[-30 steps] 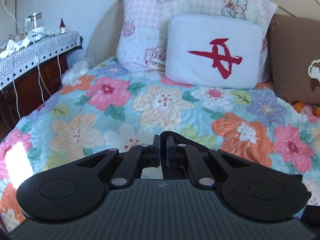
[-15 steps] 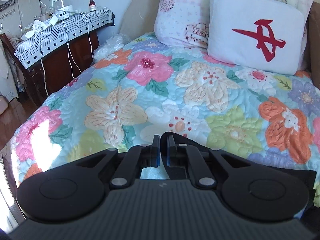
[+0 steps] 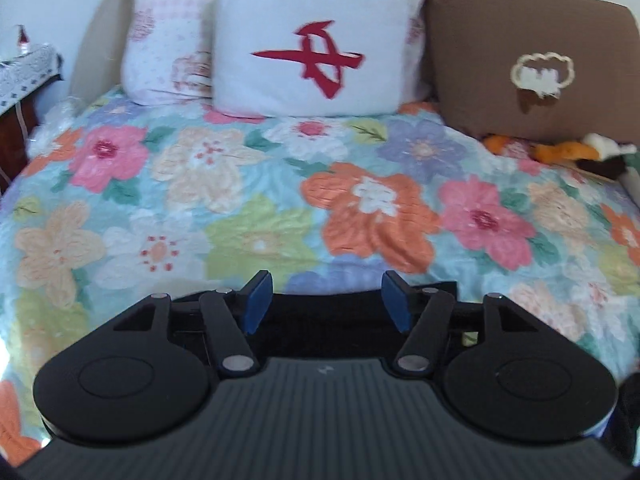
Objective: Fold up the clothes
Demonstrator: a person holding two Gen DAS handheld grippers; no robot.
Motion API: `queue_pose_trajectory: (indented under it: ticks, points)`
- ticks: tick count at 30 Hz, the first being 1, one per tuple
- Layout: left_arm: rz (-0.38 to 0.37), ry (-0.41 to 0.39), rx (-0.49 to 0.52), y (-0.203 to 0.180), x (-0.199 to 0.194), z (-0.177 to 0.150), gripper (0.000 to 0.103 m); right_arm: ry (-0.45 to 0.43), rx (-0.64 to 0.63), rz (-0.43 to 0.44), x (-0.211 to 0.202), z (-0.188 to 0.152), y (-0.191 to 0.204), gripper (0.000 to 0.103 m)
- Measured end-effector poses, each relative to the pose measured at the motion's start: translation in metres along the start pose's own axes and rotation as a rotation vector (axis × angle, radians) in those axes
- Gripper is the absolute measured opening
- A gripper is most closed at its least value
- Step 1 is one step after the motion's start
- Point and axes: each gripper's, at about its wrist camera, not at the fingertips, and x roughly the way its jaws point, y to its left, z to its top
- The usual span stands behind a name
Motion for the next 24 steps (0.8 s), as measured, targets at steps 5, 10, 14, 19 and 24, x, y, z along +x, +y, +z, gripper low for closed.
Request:
queue_pose_trajectory:
  ticks: [5,10,14,19,24]
  points:
    - [-0.146,0.103,-0.012,-0.015,0.026,-0.014,0.067,-0.068,0.143,0.004,0.041,0.014,-0.014,0.055]
    - [-0.155,0.126,0.042,-0.024,0.050,-0.017,0.067,0.008,0.369,0.017,0.083,0.024,-0.040,0.059]
    - [-0.173,0.176,0.006,-0.030,0.076,-0.015,0.067,0.104,0.467,-0.082,0.114,0.030,-0.058,0.061]
    - [-0.100,0.276,0.112,-0.042,0.088,-0.030,0.067,0.178,0.577,-0.034,0.139,0.036,-0.071,0.070]
    - [-0.133,0.304,0.097,-0.032,0.067,-0.033,0.059,0.231,0.395,-0.035,0.151,0.044,-0.054,0.046]
